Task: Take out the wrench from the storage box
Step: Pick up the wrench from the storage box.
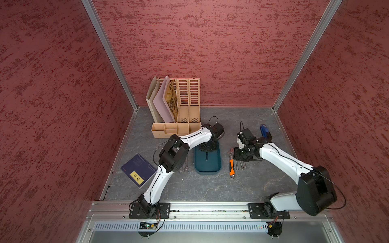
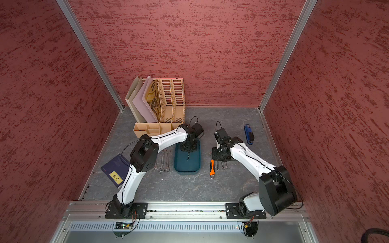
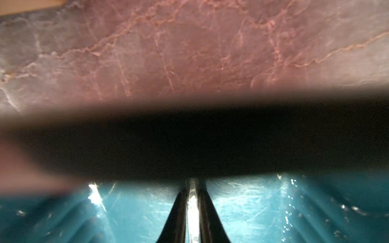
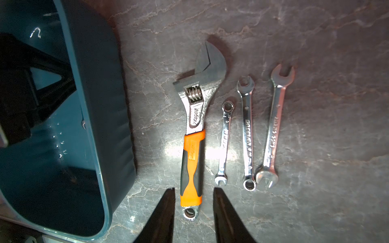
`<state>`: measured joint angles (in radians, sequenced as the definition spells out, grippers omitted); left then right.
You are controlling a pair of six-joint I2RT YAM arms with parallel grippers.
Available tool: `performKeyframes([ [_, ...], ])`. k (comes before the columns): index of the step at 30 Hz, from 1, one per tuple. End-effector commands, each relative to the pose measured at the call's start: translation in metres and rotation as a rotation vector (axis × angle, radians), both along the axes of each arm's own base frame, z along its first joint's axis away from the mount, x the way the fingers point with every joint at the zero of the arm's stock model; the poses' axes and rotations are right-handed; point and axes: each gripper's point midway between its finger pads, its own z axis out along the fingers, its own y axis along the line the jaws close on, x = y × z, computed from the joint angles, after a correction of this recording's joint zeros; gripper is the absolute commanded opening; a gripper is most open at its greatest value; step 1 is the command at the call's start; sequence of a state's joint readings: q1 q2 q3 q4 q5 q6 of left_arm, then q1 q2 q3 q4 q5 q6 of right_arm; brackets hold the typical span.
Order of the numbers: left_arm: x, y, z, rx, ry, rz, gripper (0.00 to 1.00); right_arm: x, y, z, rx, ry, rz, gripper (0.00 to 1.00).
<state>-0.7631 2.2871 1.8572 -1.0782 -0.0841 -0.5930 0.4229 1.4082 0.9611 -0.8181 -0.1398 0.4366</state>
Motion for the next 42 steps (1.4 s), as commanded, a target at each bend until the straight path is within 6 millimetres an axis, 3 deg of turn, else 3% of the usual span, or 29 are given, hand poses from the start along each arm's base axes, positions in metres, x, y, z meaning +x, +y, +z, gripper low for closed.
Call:
performKeyframes([
  [1,-0.017,0.010,-0.013,0.056,0.067,-0.011,0.14,0.004,0.005,0.007,0.014,-0.014,0.013,0.35],
  [11,-0.011,0.008,0.017,0.024,0.017,-0.011,0.14,0.004,0.005,0.008,0.011,-0.014,0.016,0.35],
  [29,0.004,0.023,0.105,-0.004,-0.120,-0.011,0.13,0.007,0.005,0.013,0.008,-0.022,0.021,0.35],
  [35,0.008,0.047,0.133,-0.024,-0.157,0.011,0.13,0.008,0.006,0.015,0.008,-0.023,0.026,0.35],
  [42,0.006,0.097,0.130,-0.025,-0.157,0.099,0.13,0.008,0.005,0.015,0.006,-0.024,0.026,0.35],
])
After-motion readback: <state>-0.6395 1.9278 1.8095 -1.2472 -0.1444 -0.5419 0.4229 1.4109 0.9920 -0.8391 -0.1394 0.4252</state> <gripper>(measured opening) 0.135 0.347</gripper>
